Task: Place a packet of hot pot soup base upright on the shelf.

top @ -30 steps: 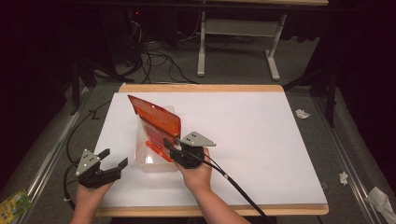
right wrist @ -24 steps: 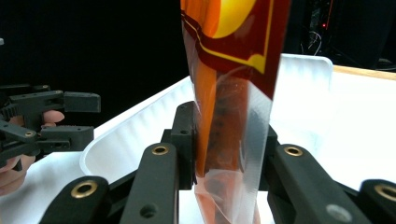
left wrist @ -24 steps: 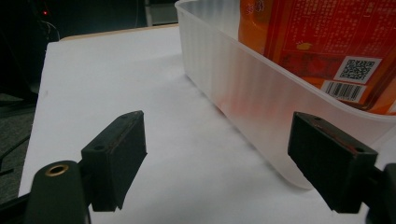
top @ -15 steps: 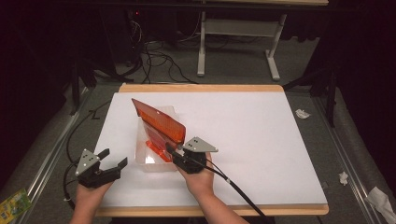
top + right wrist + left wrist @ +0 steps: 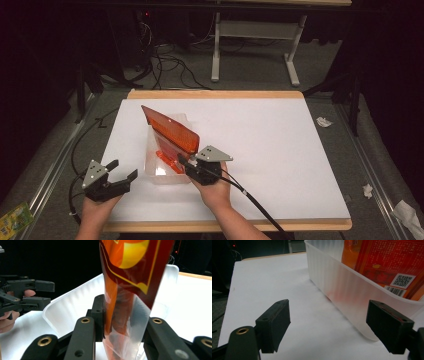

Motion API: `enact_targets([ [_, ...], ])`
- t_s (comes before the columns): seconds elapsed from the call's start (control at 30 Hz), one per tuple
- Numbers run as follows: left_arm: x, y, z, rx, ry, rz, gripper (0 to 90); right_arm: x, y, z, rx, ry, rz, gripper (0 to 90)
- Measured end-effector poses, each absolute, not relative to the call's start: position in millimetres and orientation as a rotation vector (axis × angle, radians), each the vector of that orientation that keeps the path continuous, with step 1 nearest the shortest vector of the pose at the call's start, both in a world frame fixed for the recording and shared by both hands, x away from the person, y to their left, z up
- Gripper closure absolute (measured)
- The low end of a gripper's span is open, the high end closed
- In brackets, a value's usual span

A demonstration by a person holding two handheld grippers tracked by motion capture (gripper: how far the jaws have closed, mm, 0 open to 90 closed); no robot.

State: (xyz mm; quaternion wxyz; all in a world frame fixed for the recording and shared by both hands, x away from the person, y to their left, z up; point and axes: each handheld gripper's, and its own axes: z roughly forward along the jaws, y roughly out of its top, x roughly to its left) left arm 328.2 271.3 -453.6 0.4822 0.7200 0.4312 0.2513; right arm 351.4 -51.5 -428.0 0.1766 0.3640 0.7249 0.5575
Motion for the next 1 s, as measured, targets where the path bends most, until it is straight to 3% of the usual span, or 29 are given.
enact_targets([
  [0.6,330,273,-453,1.753,1.051,0.618,20.0,352,-51,-426,1.016,2.071,1.559,69.6],
  [1.0,329,272,-453,1.747,1.045,0.614,20.0,361,-59,-411,0.998,2.094,1.590,24.1],
])
